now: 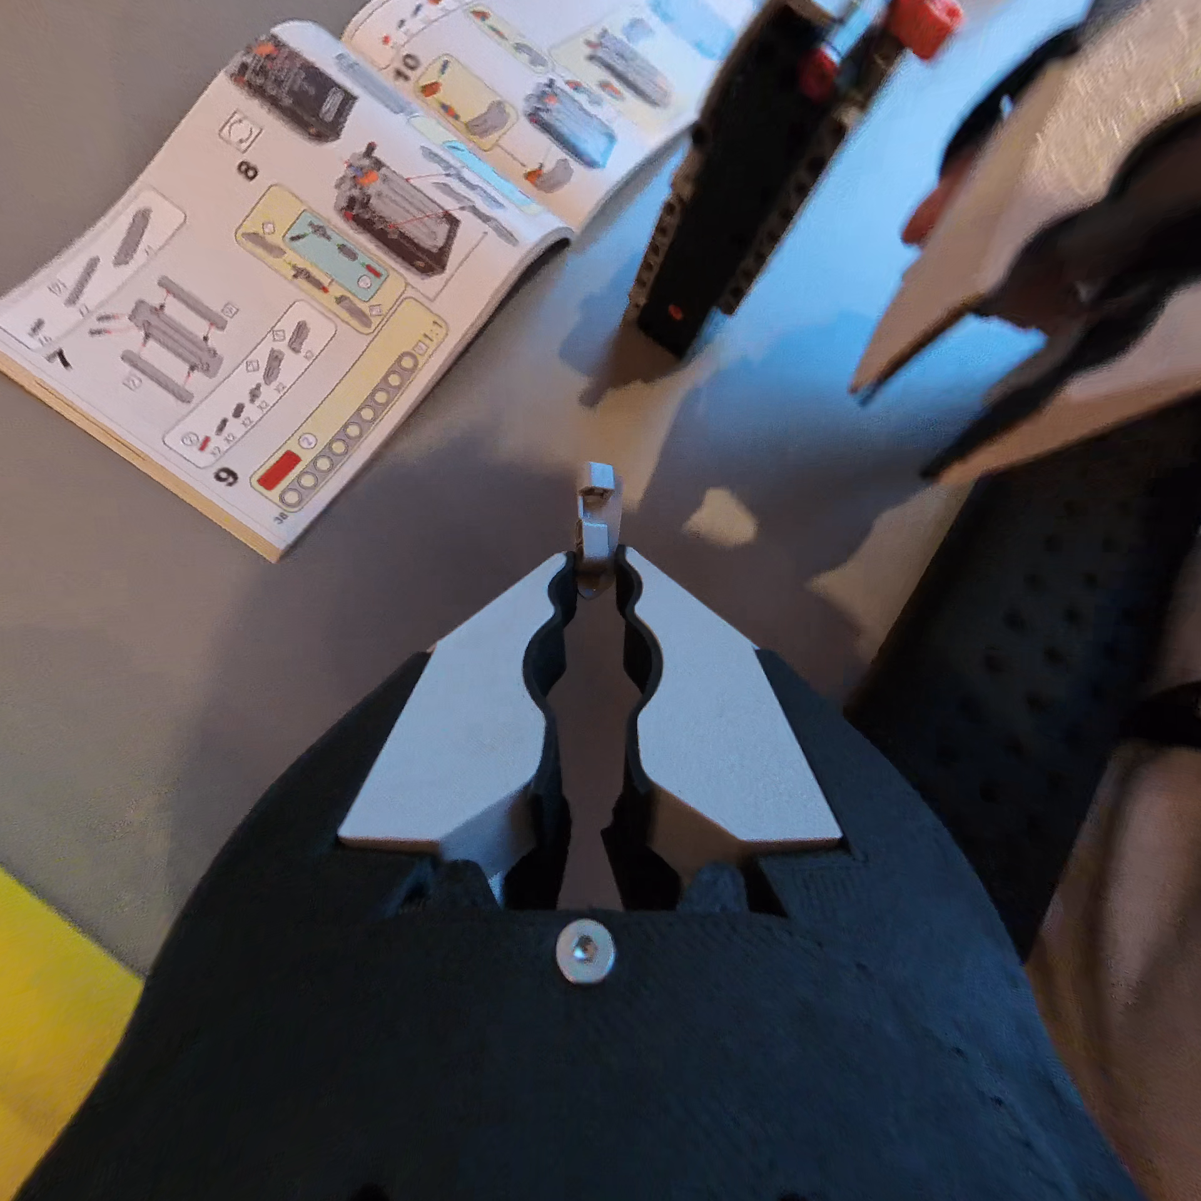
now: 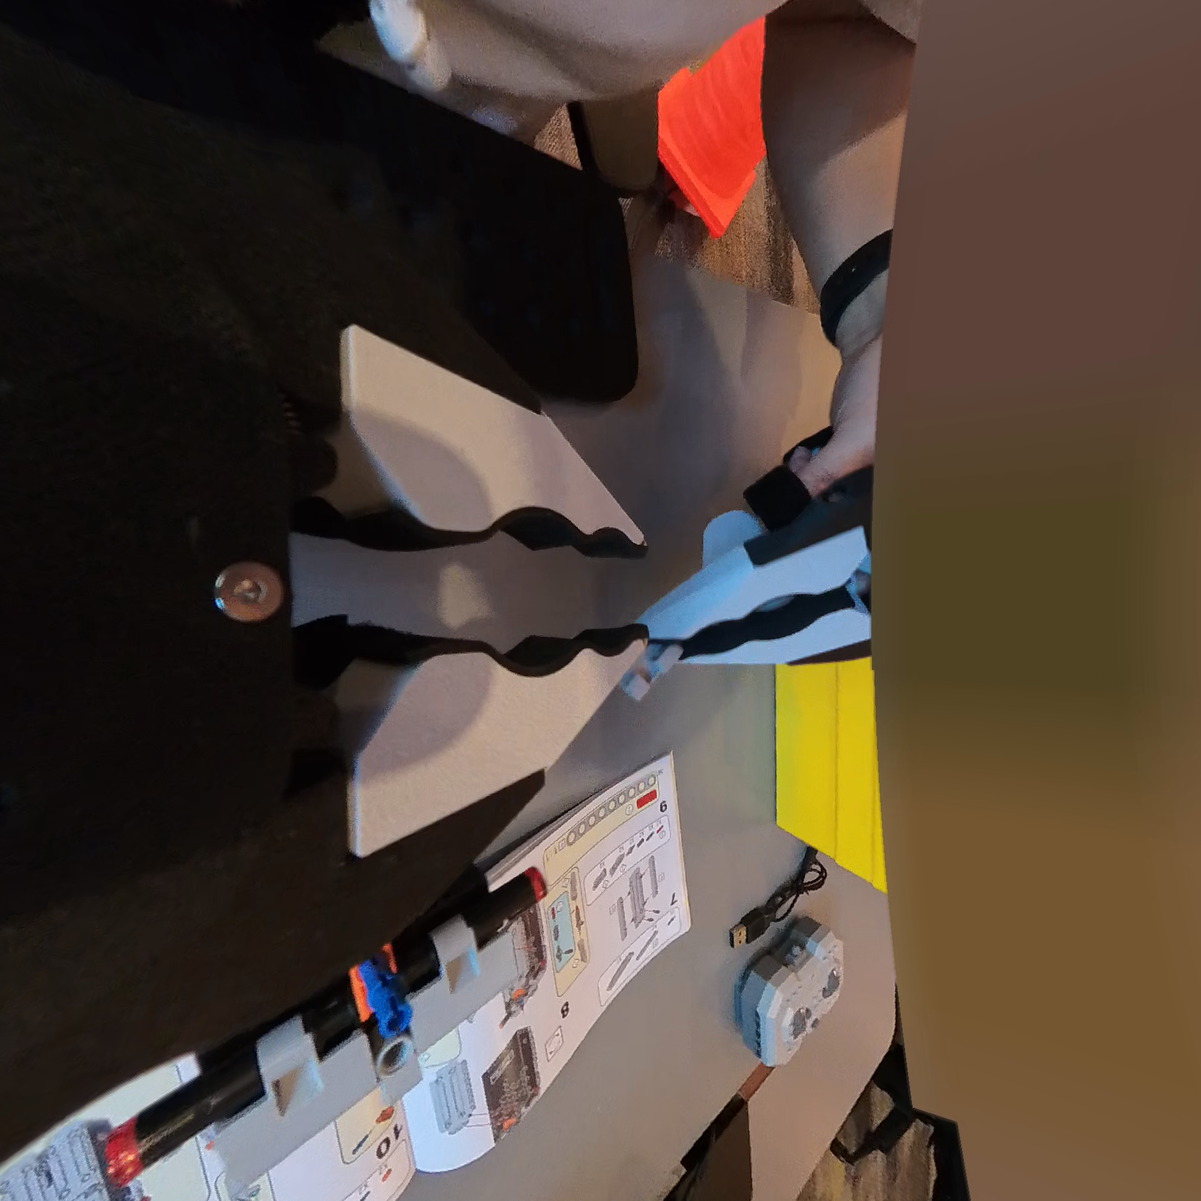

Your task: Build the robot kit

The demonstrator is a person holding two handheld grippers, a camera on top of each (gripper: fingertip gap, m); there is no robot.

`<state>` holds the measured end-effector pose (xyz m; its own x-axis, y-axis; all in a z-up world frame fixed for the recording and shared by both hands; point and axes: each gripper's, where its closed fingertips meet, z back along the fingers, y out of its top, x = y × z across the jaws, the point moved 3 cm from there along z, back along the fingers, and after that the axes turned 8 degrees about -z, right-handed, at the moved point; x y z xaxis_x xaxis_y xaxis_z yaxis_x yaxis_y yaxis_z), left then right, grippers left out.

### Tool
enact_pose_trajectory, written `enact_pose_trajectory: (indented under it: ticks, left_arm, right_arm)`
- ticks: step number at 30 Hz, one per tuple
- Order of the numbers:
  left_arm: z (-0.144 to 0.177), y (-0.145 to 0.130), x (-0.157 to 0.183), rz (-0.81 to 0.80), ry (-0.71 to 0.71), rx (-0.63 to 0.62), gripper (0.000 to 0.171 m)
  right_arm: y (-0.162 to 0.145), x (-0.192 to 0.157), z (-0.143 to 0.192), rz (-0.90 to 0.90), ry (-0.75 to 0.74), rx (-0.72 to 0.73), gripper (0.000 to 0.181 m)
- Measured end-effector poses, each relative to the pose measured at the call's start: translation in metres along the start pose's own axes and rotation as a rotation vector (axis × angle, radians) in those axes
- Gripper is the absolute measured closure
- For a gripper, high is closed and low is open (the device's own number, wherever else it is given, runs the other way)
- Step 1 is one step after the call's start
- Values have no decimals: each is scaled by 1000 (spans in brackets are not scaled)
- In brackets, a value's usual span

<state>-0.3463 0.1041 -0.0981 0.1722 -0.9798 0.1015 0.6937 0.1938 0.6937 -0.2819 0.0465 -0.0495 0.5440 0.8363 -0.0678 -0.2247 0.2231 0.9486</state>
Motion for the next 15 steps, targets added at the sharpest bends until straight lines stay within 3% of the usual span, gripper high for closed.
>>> enact_pose_trajectory:
  ticks: [7, 15]
  left_arm:
    - [28, -4, 47, -422, -201, -3, 163]
    - [49, -2, 72, -811, -218, -70, 163]
  right_arm:
    - [-9, -10, -15, -81, 38, -85, 159]
    - [-3, -46, -17, -497, 395, -119, 152]
